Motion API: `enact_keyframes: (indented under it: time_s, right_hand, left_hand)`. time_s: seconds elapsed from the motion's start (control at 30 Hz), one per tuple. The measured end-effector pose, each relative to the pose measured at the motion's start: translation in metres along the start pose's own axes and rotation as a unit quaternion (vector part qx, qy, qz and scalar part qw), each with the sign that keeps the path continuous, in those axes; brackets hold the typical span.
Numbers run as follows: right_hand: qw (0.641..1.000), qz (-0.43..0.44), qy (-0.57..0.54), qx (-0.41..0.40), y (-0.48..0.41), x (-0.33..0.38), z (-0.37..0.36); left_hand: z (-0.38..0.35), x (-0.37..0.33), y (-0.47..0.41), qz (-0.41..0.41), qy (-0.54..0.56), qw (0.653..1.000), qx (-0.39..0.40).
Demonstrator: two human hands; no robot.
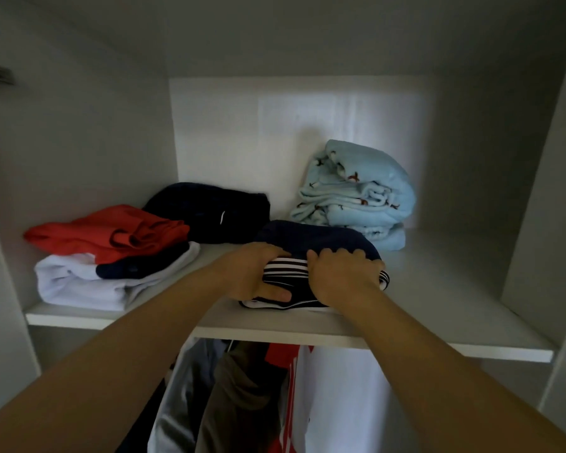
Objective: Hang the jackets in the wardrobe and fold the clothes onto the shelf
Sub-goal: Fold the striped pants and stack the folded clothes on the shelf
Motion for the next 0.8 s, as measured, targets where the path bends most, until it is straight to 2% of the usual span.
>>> enact_keyframes:
  time_s: [0.1, 0.2, 0.3, 0.37, 0.43, 0.47, 0.5, 0.57, 0.63, 0.7, 0.8]
  right_hand:
    - [1.000, 0.016, -0.024, -0.009, 0.001, 0.004, -0.002]
    - [0.996, 0.020, -0.086, -0.028, 0.010, -0.003, 0.001]
    - [0.976, 0.055, -0.161, -0.133, 0.037, -0.008, 0.020]
    - [0.940, 0.129, -0.184, -0.258, 0.075, -0.004, 0.039]
    - [0.863, 0.235, -0.221, -0.388, 0.131, 0.000, 0.050]
    - [0.830, 0.274, -0.235, -0.425, 0.155, 0.001, 0.045]
    - [0.813, 0.303, -0.244, -0.434, 0.172, 0.005, 0.034]
    - [0.818, 0.324, -0.268, -0.392, 0.183, 0.017, 0.001]
    - [0.839, 0.319, -0.300, -0.324, 0.180, 0.026, -0.043]
    - [0.869, 0.293, -0.317, -0.243, 0.167, 0.033, -0.093]
    - [0.923, 0.209, -0.304, -0.109, 0.131, 0.035, -0.170]
  left_hand:
    - [0.003, 0.002, 0.005, 0.007, -0.005, 1.000, -0.011]
    - [0.003, 0.003, 0.020, 0.068, -0.089, 0.993, -0.032]
    - [0.009, -0.013, 0.055, 0.088, -0.080, 0.982, -0.146]
    - [0.008, -0.036, 0.094, 0.044, -0.055, 0.958, -0.279]
    - [-0.010, -0.055, 0.137, 0.011, -0.059, 0.915, -0.400]
    - [-0.028, -0.060, 0.153, 0.004, -0.066, 0.903, -0.425]
    - [-0.049, -0.062, 0.161, 0.003, -0.070, 0.905, -0.420]
    - [-0.096, -0.052, 0.159, 0.026, -0.052, 0.937, -0.344]
    - [-0.142, -0.031, 0.151, 0.077, 0.003, 0.965, -0.250]
    - [-0.174, -0.005, 0.150, 0.137, 0.040, 0.969, -0.199]
    - [-0.194, 0.032, 0.152, 0.217, 0.043, 0.960, -0.170]
Point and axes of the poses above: each hand's wrist, its own y-axis away from the middle knuckle, its own z-axis out of the back of the hand, x = y × z, the point moved 10 cm from there along -y, towards the middle knuckle, and after that the axes turned 9 degrees about x, right-handed, at the moved point
